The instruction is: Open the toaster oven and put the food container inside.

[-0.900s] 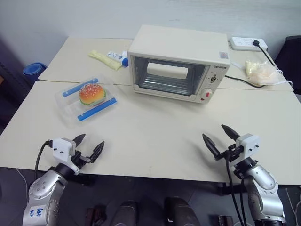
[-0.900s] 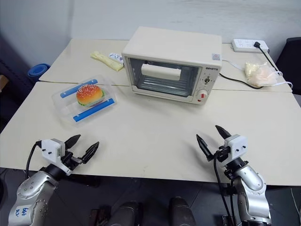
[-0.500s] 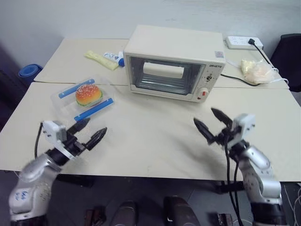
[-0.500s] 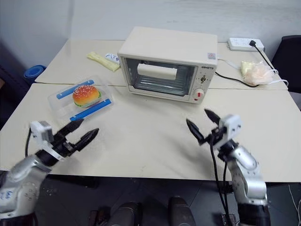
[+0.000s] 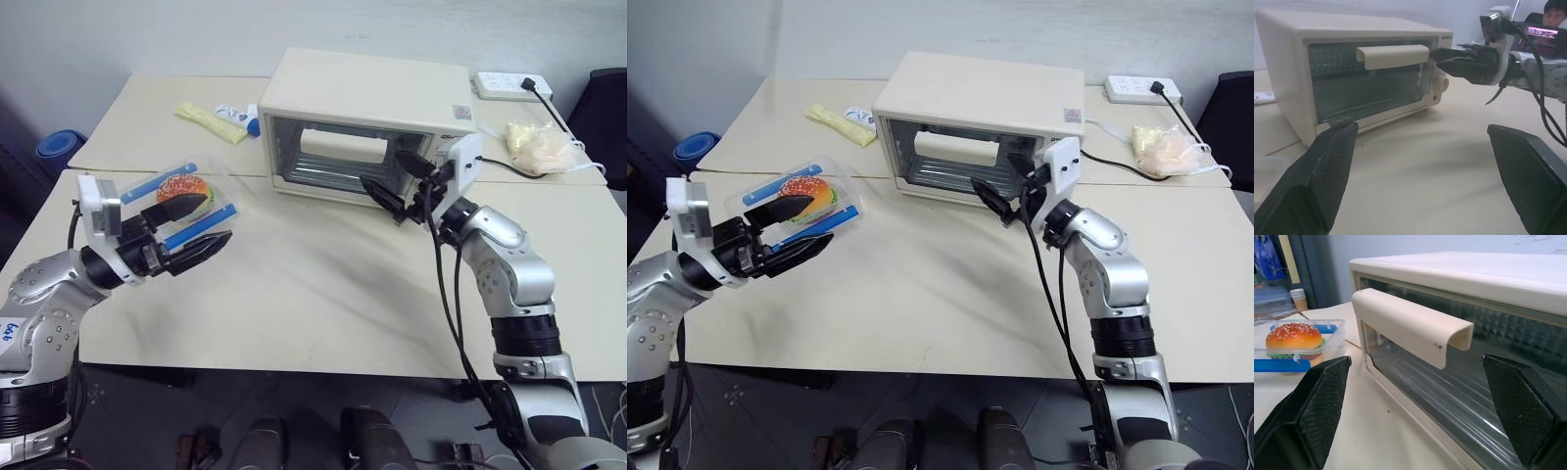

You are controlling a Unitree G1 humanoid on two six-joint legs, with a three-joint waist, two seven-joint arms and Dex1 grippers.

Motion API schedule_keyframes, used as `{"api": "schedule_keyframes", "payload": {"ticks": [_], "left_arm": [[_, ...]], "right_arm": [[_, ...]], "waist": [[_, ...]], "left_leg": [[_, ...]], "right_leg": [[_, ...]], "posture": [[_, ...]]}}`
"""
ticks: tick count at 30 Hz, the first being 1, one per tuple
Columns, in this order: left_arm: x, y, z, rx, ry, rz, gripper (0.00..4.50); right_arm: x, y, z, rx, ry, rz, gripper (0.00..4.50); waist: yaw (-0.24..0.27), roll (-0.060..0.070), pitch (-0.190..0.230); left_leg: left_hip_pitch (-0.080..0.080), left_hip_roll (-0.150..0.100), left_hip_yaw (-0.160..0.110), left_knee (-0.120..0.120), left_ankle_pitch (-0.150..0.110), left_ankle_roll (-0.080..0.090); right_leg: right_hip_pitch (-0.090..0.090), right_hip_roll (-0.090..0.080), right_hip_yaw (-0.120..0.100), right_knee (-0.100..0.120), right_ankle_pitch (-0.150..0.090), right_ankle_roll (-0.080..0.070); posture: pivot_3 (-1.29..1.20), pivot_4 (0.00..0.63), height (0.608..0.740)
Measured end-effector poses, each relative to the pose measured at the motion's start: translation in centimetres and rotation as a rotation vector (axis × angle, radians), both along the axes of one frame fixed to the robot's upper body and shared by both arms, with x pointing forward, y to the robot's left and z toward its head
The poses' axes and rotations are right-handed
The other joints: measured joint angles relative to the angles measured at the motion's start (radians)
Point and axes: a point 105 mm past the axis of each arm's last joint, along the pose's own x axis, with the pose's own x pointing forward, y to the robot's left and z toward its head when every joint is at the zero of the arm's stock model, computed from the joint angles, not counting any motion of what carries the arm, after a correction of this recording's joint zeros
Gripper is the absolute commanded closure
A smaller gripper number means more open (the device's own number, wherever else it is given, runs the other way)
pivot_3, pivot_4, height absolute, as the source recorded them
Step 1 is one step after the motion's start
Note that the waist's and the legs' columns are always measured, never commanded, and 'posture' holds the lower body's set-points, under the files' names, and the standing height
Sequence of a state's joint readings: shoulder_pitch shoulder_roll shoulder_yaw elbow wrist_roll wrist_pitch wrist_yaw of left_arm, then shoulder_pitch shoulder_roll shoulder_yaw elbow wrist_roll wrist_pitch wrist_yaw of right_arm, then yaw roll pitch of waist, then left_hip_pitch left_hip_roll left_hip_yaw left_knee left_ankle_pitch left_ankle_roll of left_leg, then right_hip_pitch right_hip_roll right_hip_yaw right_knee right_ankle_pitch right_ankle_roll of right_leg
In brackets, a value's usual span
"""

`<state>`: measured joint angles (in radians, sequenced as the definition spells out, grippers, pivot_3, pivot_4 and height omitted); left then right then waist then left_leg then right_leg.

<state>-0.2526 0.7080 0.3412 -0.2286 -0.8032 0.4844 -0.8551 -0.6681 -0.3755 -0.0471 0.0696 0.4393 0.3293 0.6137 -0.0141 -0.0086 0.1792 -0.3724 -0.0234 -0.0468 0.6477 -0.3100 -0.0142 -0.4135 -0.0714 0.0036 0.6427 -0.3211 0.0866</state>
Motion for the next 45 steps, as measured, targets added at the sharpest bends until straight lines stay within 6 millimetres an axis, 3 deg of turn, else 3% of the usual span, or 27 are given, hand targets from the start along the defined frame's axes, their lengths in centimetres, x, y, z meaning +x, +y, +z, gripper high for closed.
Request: {"api": "schedule_keyframes", "payload": {"ticks": [3,9,17,22,26,32,39,45], "left_arm": [[-0.2,-0.3,-1.1,-0.011,0.031,0.007,0.00],[-0.5,-0.4,-1.0,-0.047,0.053,0.013,0.00],[0.1,0.5,0.5,-0.066,0.046,0.011,0.00],[3.2,2.0,2.8,-0.110,-0.012,0.070,1.50],[7.2,2.2,3.1,-0.107,-0.041,0.125,2.78],[11.8,-1.4,2.4,-0.033,-0.051,0.074,4.49],[13.1,-4.3,1.5,0.070,-0.052,-0.026,4.49],[12.7,-4.8,-0.7,0.227,-0.038,-0.084,4.49]], "right_arm": [[-0.1,0.6,-0.1,0.014,0.002,0.026,0.06],[-1.2,1.5,0.1,0.002,-0.025,0.089,0.06],[-4.0,1.7,-4.0,-0.076,0.051,0.176,0.06],[-4.9,2.1,-5.6,-0.154,0.032,0.195,0.00],[-5.1,2.7,-5.9,-0.165,0.024,0.211,0.00],[-4.7,3.0,-5.4,-0.169,-0.008,0.204,0.00],[-5.1,2.4,-6.3,-0.189,-0.001,0.185,0.00],[-8.7,-1.0,-10.2,-0.222,0.071,0.115,0.00]], "waist": [[-0.010,0.000,0.000],[-0.013,0.000,0.000],[-0.013,0.000,0.000],[-0.012,0.000,0.000],[-0.011,-0.001,0.000],[-0.014,-0.001,0.000],[-0.012,-0.002,0.001],[-0.005,-0.003,0.001]], "left_leg": [[0.000,0.000,0.000,0.001,0.000,0.000],[0.001,0.001,0.000,0.001,0.000,0.000],[0.001,0.001,0.000,0.001,0.000,0.000],[0.001,0.000,0.000,0.001,0.000,0.000],[0.001,0.000,0.000,0.002,0.001,-0.001],[0.000,0.000,0.003,0.002,0.001,-0.001],[-0.001,0.001,0.005,0.002,0.001,-0.001],[-0.002,-0.001,0.005,0.003,-0.001,0.001]], "right_leg": [[0.000,0.000,0.000,0.000,0.000,0.000],[0.000,0.000,0.000,0.000,0.000,0.000],[0.000,0.000,0.000,0.001,0.000,0.000],[0.000,0.002,0.000,0.001,0.000,0.000],[0.000,0.002,-0.001,0.001,0.000,0.000],[0.000,0.003,-0.001,0.003,0.001,0.002],[-0.003,0.004,-0.001,0.004,0.001,0.002],[-0.002,0.003,0.000,0.003,0.002,0.004]], "posture": [[0.00,0.150,0.740],[0.00,0.150,0.740],[0.00,0.150,0.740],[0.00,0.150,0.740],[0.00,0.150,0.740],[0.00,0.150,0.740],[0.00,0.150,0.740],[0.00,0.150,0.740]]}}
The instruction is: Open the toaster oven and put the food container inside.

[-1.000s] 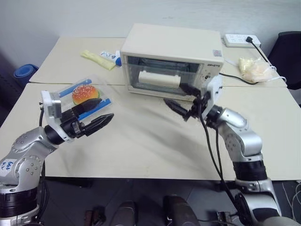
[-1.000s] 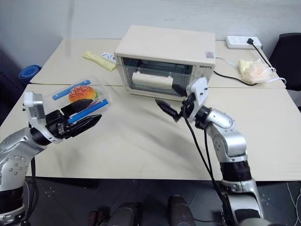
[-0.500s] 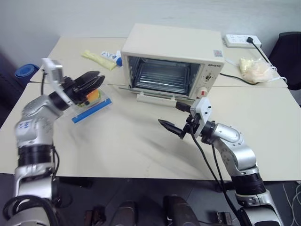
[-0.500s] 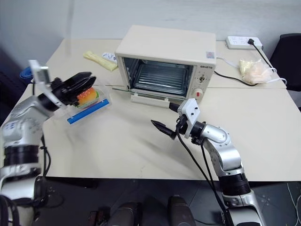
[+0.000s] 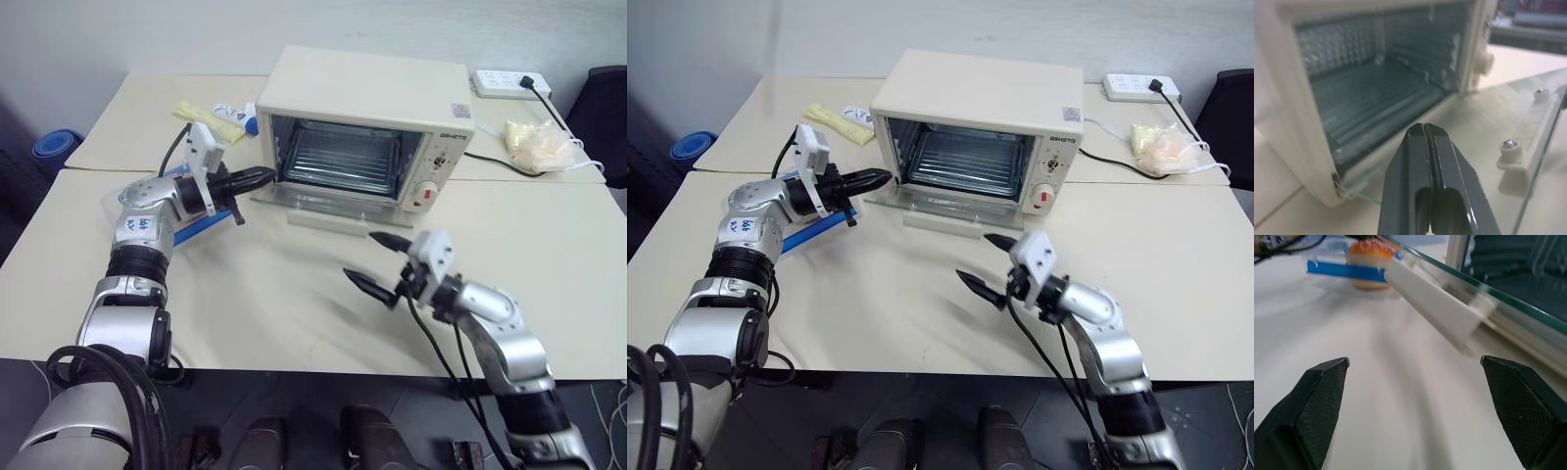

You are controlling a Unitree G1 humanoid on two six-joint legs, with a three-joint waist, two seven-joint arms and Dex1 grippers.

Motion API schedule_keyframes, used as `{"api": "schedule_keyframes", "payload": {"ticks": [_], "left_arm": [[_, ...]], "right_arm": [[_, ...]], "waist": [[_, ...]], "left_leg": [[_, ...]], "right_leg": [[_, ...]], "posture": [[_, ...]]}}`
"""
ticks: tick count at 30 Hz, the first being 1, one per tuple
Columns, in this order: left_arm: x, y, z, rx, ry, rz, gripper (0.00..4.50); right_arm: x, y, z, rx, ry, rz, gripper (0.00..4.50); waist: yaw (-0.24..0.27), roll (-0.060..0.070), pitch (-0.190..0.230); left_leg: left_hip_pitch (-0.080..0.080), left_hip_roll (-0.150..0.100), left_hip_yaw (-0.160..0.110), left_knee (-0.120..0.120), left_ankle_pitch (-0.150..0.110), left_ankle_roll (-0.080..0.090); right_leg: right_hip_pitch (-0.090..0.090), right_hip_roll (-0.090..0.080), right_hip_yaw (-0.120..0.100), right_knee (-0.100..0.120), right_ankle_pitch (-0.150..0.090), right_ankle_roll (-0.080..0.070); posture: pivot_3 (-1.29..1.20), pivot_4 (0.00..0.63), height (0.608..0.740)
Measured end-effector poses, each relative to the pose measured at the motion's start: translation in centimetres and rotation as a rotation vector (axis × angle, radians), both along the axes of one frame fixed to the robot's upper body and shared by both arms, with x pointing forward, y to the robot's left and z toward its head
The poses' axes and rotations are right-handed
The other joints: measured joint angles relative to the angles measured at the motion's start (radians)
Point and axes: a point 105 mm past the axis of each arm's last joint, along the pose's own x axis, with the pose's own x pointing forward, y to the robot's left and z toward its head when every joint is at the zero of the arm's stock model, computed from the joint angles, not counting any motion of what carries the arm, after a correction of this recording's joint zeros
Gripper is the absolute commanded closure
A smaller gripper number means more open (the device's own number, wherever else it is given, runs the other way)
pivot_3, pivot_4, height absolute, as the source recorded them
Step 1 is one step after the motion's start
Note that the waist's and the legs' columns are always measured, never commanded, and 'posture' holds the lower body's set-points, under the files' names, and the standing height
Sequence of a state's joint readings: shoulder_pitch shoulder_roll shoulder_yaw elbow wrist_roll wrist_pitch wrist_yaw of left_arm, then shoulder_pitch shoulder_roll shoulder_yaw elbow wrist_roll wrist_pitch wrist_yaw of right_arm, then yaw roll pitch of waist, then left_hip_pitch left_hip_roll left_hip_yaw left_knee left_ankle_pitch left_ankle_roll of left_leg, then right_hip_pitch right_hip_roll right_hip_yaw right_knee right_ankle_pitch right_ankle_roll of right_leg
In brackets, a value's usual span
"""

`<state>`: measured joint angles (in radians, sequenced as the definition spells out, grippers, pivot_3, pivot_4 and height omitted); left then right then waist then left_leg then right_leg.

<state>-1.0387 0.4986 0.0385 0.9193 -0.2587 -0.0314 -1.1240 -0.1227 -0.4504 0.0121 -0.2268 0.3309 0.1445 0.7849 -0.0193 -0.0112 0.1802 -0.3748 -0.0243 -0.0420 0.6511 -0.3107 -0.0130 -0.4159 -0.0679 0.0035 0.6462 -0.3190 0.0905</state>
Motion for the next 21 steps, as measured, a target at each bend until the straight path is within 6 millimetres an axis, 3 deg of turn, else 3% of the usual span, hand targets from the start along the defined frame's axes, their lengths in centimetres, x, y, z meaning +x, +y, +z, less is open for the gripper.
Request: {"api": "schedule_keyframes", "payload": {"ticks": [4,11,17,21], "left_arm": [[-0.7,0.5,-1.3,0.056,0.014,0.010,4.49],[-2.4,-0.4,-5.8,0.150,0.097,0.053,4.49],[-3.2,-0.9,-6.8,0.117,0.107,0.113,4.49],[-4.2,0.0,-6.4,0.052,0.119,0.160,3.66]], "right_arm": [[-2.2,-2.9,-1.5,-0.012,0.036,-0.089,0.00],[-3.0,-6.7,1.6,0.030,-0.101,-0.186,0.00],[-2.2,-7.6,2.4,0.063,-0.122,-0.191,0.00],[-1.3,-7.0,4.0,0.100,-0.177,-0.129,0.00]], "waist": [[-0.003,0.000,0.000],[-0.004,0.000,0.000],[0.000,0.000,0.000],[-0.003,0.000,0.000]], "left_leg": [[0.002,0.001,0.001,0.001,0.000,0.001],[0.004,0.002,-0.001,0.001,-0.001,0.001],[0.004,0.002,0.000,0.002,0.000,0.001],[0.004,0.003,0.000,0.001,0.000,0.001]], "right_leg": [[0.002,0.000,0.002,0.000,0.001,0.002],[0.003,0.001,0.005,-0.002,0.001,0.001],[0.003,0.000,0.005,-0.002,0.001,0.001],[0.003,0.000,0.005,-0.002,0.001,0.001]], "posture": [[0.00,0.150,0.740],[0.00,0.150,0.740],[0.00,0.150,0.740],[0.00,0.150,0.740]]}}
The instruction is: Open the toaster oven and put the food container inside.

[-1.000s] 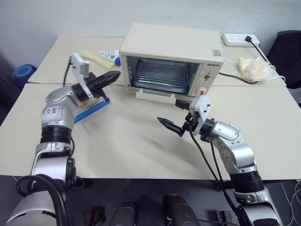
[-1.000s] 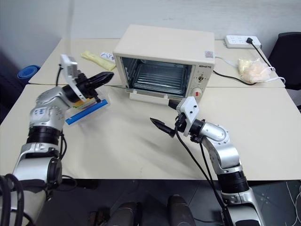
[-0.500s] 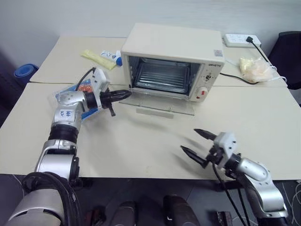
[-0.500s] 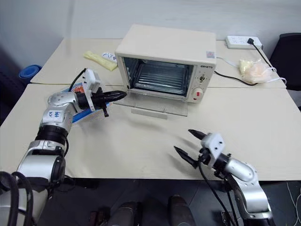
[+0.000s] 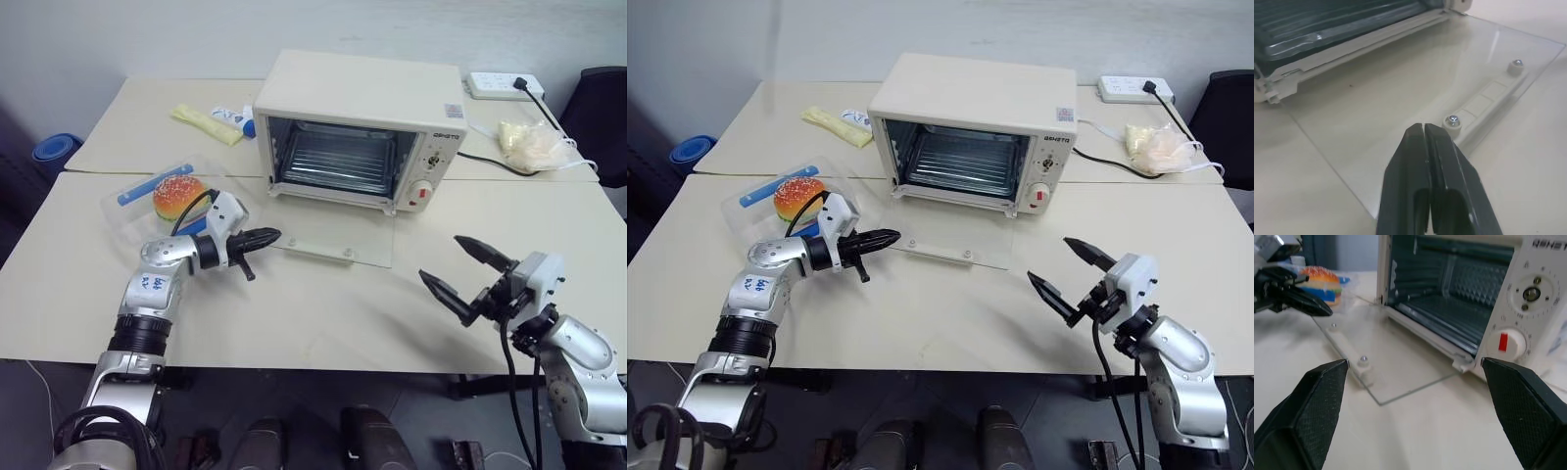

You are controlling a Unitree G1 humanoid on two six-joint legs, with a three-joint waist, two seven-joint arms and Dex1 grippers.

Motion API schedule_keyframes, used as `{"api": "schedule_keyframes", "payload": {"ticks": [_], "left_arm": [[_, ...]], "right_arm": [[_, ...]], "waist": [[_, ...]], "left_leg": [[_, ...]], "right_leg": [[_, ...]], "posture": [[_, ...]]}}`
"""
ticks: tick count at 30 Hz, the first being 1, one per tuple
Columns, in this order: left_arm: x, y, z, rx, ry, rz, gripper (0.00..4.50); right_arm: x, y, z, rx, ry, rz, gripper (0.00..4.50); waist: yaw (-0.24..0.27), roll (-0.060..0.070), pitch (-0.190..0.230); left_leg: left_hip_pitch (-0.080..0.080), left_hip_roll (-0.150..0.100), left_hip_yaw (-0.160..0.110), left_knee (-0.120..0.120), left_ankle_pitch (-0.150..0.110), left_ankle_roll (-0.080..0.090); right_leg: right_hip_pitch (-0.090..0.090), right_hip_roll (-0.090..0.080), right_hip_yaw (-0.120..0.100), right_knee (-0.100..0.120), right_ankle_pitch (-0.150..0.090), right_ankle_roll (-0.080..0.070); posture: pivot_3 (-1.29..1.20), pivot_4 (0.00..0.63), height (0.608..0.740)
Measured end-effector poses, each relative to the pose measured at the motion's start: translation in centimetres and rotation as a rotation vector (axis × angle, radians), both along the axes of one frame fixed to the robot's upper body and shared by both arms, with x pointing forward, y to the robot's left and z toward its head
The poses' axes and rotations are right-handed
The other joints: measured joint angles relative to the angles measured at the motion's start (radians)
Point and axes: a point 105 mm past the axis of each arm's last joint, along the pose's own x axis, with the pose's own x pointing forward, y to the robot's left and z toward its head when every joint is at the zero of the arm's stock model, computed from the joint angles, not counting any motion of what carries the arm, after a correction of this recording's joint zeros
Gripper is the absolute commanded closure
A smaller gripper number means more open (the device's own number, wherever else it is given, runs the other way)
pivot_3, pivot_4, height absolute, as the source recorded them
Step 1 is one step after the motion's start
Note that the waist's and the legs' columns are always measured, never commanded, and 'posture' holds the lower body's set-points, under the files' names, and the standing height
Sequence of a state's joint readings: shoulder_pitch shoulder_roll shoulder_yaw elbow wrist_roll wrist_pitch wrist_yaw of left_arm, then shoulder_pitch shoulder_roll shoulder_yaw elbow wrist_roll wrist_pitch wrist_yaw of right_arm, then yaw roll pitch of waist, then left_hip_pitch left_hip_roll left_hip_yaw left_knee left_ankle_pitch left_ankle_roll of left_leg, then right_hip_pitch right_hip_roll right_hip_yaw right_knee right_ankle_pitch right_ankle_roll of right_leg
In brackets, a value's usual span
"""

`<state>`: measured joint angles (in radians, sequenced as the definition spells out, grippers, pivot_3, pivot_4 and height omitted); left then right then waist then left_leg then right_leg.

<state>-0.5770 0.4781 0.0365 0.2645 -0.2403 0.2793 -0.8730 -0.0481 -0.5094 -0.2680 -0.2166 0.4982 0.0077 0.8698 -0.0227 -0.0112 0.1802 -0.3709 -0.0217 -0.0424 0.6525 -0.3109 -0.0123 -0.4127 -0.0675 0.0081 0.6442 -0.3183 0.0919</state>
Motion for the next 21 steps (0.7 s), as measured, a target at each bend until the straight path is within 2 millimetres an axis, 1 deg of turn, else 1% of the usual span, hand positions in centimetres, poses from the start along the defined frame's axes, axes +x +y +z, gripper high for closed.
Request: {"api": "schedule_keyframes", "payload": {"ticks": [2,4,5,6,8,10,12,13,14,17,19,21], "left_arm": [[-1.1,0.8,0.9,-0.054,-0.018,0.016,3.04],[-1.9,1.7,1.9,-0.123,-0.030,0.046,2.45],[-2.6,2.5,2.5,-0.161,-0.039,0.068,2.15],[-3.8,3.9,3.1,-0.209,-0.043,0.114,1.85],[-5.4,6.6,3.6,-0.266,-0.024,0.223,1.23],[-7.4,10.3,3.6,-0.322,-0.026,0.381,0.63],[-10.2,14.8,3.4,-0.350,-0.051,0.581,0.02],[-11.2,16.4,3.2,-0.353,-0.060,0.658,0.02],[-12.6,18.3,3.1,-0.352,-0.073,0.744,0.02],[-15.8,22.1,2.5,-0.349,-0.090,0.941,0.02],[-17.9,24.9,1.5,-0.361,-0.071,1.084,0.02],[-18.7,26.1,0.5,-0.382,-0.039,1.148,0.02]], "right_arm": [[0.6,0.4,0.5,0.000,-0.022,0.034,0.00],[0.8,0.9,0.5,0.002,-0.017,0.067,0.00],[0.9,1.3,0.4,0.004,-0.013,0.091,0.00],[1.0,2.0,0.5,0.008,-0.016,0.130,0.00],[1.0,2.7,0.4,0.003,-0.011,0.178,0.00],[0.9,3.7,0.4,-0.003,-0.011,0.240,0.00],[0.9,4.9,0.4,0.004,-0.015,0.304,0.00],[0.8,5.1,0.3,0.003,-0.017,0.317,0.00],[0.8,5.5,0.2,0.005,-0.018,0.339,0.00],[0.6,6.3,0.0,0.006,-0.021,0.385,0.00],[0.4,6.8,0.0,0.001,-0.034,0.415,0.00],[0.3,7.0,-0.1,-0.003,-0.041,0.426,0.00]], "waist": [[-0.002,0.000,0.000],[-0.001,0.000,0.000],[-0.001,0.000,0.000],[-0.009,0.000,0.000],[-0.009,0.000,0.000],[-0.007,0.000,0.000],[-0.006,0.000,0.000],[-0.003,0.000,0.000],[0.001,0.000,0.000],[0.020,0.000,0.000],[0.025,0.000,0.000],[0.030,0.000,0.000]], "left_leg": [[0.000,0.000,0.000,-0.001,0.001,-0.001],[0.000,0.000,-0.001,-0.001,0.001,-0.002],[0.000,0.000,-0.001,-0.001,0.001,-0.002],[0.000,0.001,0.000,-0.002,0.001,-0.002],[0.000,0.002,0.000,-0.002,0.000,-0.002],[0.001,0.002,0.000,-0.002,0.000,-0.002],[0.001,0.002,-0.001,-0.002,-0.001,0.000],[0.001,0.002,-0.001,-0.002,-0.001,0.000],[0.001,0.002,-0.002,-0.001,-0.002,0.002],[0.001,0.001,-0.002,-0.001,-0.003,0.003],[0.002,0.000,-0.003,-0.001,-0.004,0.004],[0.002,-0.001,-0.003,-0.001,-0.004,0.004]], "right_leg": [[0.000,0.000,0.000,0.000,0.000,0.000],[0.000,0.000,0.000,0.000,0.000,0.000],[0.000,0.000,0.000,0.000,0.000,0.000],[0.000,0.000,0.001,0.000,0.000,0.000],[0.000,0.000,0.000,-0.001,0.000,0.000],[0.000,0.000,0.000,-0.001,0.000,-0.001],[0.001,0.000,0.000,-0.003,0.000,-0.001],[0.001,0.000,0.000,-0.003,-0.001,-0.001],[0.002,-0.001,-0.001,-0.005,-0.001,-0.001],[0.003,-0.003,-0.001,-0.007,-0.001,-0.001],[0.004,-0.004,-0.002,-0.007,-0.001,-0.001],[0.004,-0.005,-0.003,-0.007,-0.001,-0.001]], "posture": [[0.00,0.150,0.740],[0.00,0.150,0.740],[0.00,0.150,0.740],[0.00,0.150,0.740],[0.00,0.150,0.740],[0.00,0.150,0.740],[0.00,0.150,0.740],[0.00,0.150,0.740],[0.00,0.150,0.740],[0.00,0.150,0.740],[0.00,0.150,0.740],[0.00,0.150,0.740]]}}
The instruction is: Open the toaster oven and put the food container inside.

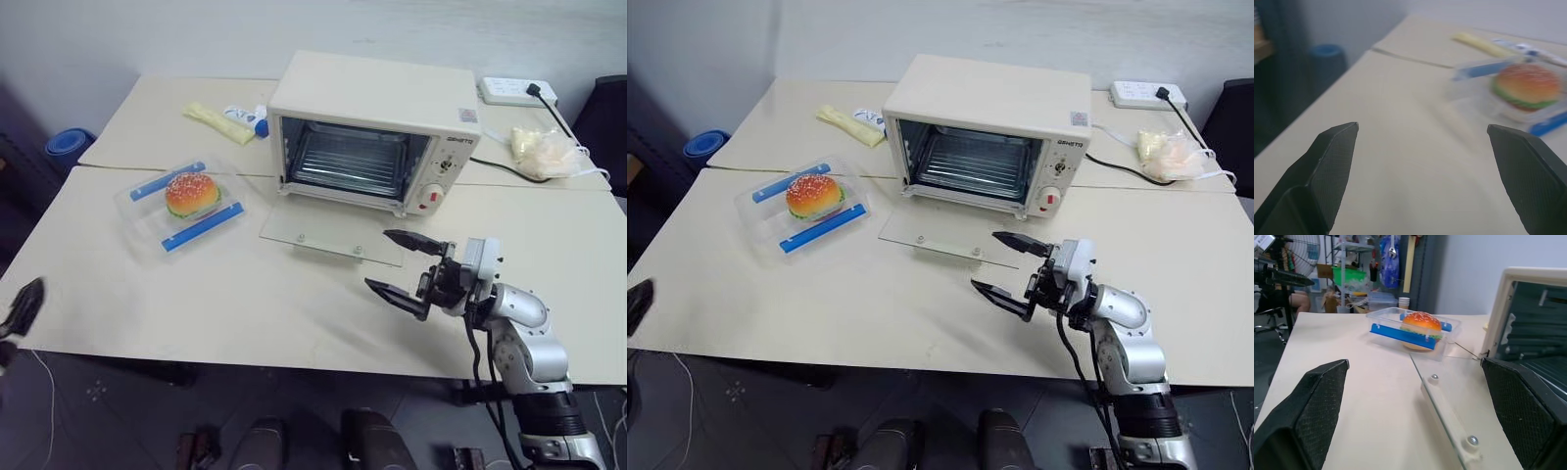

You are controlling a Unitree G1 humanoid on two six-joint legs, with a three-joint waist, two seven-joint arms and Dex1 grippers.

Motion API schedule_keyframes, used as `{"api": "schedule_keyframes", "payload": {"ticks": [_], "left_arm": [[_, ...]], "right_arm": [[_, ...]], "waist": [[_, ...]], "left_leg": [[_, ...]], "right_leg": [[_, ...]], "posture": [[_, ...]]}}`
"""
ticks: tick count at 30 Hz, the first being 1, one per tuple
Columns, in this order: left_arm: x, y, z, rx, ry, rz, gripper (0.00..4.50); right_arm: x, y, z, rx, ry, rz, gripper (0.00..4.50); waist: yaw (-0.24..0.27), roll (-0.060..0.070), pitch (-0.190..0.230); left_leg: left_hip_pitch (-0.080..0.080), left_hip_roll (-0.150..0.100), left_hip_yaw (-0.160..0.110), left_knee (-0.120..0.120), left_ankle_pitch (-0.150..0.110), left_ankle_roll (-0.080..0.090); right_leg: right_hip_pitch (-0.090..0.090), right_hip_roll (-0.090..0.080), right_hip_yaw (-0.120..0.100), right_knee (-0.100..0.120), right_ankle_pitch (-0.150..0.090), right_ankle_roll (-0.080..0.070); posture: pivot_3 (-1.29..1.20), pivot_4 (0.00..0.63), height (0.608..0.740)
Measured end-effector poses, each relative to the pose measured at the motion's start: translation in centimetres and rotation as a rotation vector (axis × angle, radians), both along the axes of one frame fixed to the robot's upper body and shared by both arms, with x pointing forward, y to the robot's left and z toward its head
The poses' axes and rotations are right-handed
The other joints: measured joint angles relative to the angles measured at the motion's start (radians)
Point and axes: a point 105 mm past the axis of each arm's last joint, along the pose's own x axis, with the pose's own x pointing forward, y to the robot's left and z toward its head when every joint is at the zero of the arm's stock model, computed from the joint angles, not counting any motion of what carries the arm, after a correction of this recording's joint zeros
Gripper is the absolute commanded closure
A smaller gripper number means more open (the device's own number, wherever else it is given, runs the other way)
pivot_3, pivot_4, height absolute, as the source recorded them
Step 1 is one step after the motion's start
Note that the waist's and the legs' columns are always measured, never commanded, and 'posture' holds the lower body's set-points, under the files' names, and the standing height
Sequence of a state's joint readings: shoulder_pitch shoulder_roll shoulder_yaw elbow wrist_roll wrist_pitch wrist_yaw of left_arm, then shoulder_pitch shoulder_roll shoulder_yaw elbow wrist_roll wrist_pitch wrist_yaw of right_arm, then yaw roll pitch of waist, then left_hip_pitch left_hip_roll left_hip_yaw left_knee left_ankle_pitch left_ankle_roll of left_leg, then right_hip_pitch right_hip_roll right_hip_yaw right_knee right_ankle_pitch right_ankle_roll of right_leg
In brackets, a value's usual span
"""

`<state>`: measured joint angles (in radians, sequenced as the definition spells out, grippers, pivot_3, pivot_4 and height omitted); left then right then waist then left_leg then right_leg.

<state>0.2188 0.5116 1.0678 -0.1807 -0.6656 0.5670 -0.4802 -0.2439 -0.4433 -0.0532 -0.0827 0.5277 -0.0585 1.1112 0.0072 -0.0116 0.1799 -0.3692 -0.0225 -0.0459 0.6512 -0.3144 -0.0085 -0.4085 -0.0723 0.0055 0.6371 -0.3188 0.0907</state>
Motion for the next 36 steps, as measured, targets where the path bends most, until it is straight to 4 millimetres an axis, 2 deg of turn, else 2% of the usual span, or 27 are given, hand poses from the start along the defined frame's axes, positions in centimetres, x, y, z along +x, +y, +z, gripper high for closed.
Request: {"api": "schedule_keyframes", "payload": {"ticks": [2,4,8,10,12,17,23,26,36], "left_arm": [[0.7,-0.1,-0.1,-0.041,-0.001,-0.009,0.02],[2.1,-0.5,0.9,-0.062,-0.017,-0.048,0.02],[6.0,-1.5,4.0,-0.092,-0.010,-0.136,0.02],[8.1,-2.1,4.8,-0.114,0.063,-0.174,0.02],[10.0,-3.0,4.6,-0.154,0.156,-0.209,0.02],[14.0,-5.0,2.8,-0.226,0.312,-0.239,0.02],[16.7,-5.4,2.2,-0.233,0.369,-0.219,0.02],[17.2,-5.0,1.0,-0.232,0.429,-0.186,0.60],[17.9,-4.1,1.0,-0.237,0.421,-0.152,3.67]], "right_arm": [[0.0,0.0,0.0,-0.002,-0.001,0.004,0.00],[0.0,0.0,0.1,-0.004,-0.008,0.009,0.00],[0.0,-0.2,0.2,-0.018,-0.012,0.005,0.00],[0.0,-0.4,0.3,-0.023,-0.017,-0.001,0.00],[0.1,-0.6,0.4,-0.026,-0.020,-0.009,0.00],[-0.3,-1.0,0.3,-0.025,-0.017,-0.034,0.00],[-0.8,-0.9,0.3,-0.022,-0.020,-0.041,0.00],[-0.9,-0.9,0.3,-0.020,-0.022,-0.048,0.00],[-1.1,-0.7,0.9,-0.013,-0.050,-0.059,0.00]], "waist": [[0.010,-0.001,-0.001],[0.014,-0.002,-0.001],[0.013,-0.003,-0.002],[0.009,-0.003,-0.002],[0.004,-0.002,-0.002],[-0.014,-0.003,-0.002],[-0.024,-0.003,-0.002],[-0.027,-0.003,-0.002],[-0.033,-0.003,-0.002]], "left_leg": [[0.000,0.000,-0.001,0.000,0.000,0.000],[0.000,0.000,-0.001,0.000,0.000,0.000],[0.000,0.000,-0.002,-0.001,0.001,-0.001],[0.000,-0.001,-0.002,-0.002,0.001,-0.002],[0.000,-0.001,-0.001,-0.002,0.001,-0.002],[-0.002,-0.001,0.000,-0.002,0.003,-0.006],[-0.001,-0.001,0.001,-0.001,0.003,-0.007],[-0.001,-0.001,0.001,0.000,0.003,-0.007],[-0.001,-0.001,0.001,0.000,0.003,-0.007]], "right_leg": [[0.000,0.000,-0.001,0.000,0.000,0.000],[0.000,0.000,-0.001,0.000,0.000,0.000],[-0.001,0.000,-0.001,0.001,0.000,0.000],[-0.002,0.000,-0.001,0.002,0.000,0.000],[-0.002,0.000,-0.001,0.003,0.000,0.000],[-0.004,0.001,0.000,0.007,0.000,0.000],[-0.005,0.001,0.000,0.007,0.000,0.000],[-0.005,0.001,0.000,0.007,0.000,0.000],[-0.005,0.001,0.000,0.007,0.000,0.000]], "posture": [[0.00,0.150,0.740],[0.00,0.150,0.740],[0.00,0.150,0.740],[0.00,0.150,0.740],[0.00,0.150,0.740],[0.00,0.150,0.740],[0.00,0.150,0.740],[0.00,0.150,0.740],[0.00,0.150,0.740]]}}
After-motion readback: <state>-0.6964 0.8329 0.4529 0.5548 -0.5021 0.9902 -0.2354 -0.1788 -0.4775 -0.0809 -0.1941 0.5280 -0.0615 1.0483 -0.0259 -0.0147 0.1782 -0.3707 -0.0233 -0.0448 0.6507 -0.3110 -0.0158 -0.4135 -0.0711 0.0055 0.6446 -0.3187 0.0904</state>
